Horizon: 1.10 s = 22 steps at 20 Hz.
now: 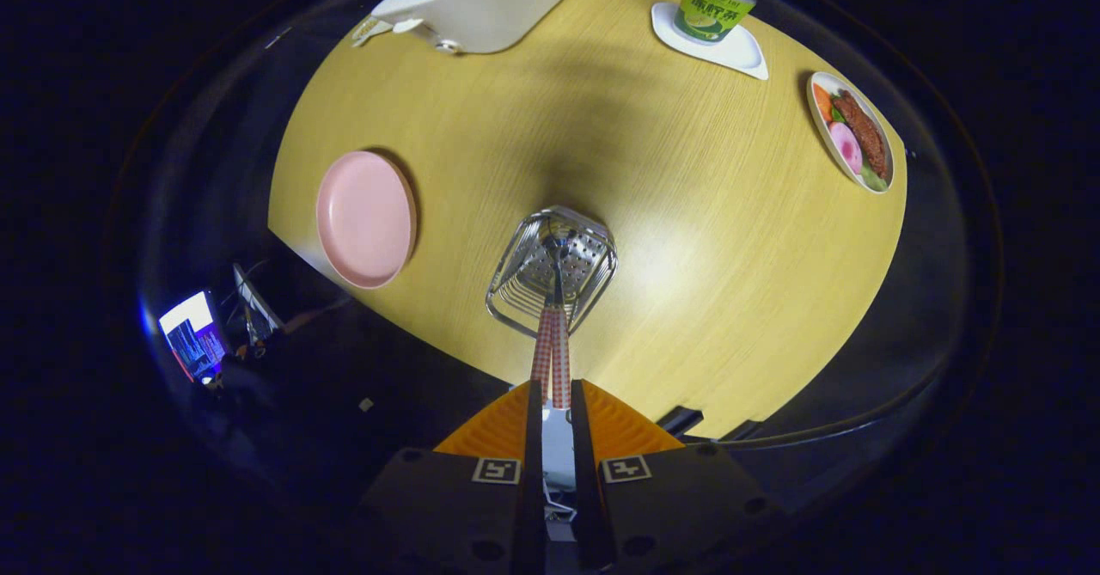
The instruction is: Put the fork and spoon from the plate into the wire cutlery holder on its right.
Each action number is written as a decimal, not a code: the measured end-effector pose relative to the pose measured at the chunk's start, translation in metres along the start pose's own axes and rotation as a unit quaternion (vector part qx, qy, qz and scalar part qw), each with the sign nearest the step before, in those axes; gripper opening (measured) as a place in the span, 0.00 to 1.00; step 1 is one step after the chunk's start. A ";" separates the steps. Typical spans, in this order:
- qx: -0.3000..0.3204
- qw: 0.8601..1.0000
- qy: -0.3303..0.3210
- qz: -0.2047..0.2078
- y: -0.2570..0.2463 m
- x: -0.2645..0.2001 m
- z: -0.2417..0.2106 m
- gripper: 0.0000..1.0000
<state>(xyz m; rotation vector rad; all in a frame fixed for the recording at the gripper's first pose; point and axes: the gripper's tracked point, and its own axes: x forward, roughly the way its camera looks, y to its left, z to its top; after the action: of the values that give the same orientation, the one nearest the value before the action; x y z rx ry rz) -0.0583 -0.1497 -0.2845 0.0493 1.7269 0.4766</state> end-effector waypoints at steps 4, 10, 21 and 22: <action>0.016 0.992 -0.120 0.036 0.016 -0.018 0.011 0.43; 0.026 0.953 -0.292 0.070 0.052 -0.052 0.023 0.96; -0.010 0.823 -0.568 -0.011 0.050 -0.132 0.036 0.99; -0.008 0.811 -0.585 -0.011 0.048 -0.140 0.033 0.99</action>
<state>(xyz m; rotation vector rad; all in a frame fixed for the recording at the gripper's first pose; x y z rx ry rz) -0.0071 -0.1370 -0.1427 0.2554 0.4959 0.3143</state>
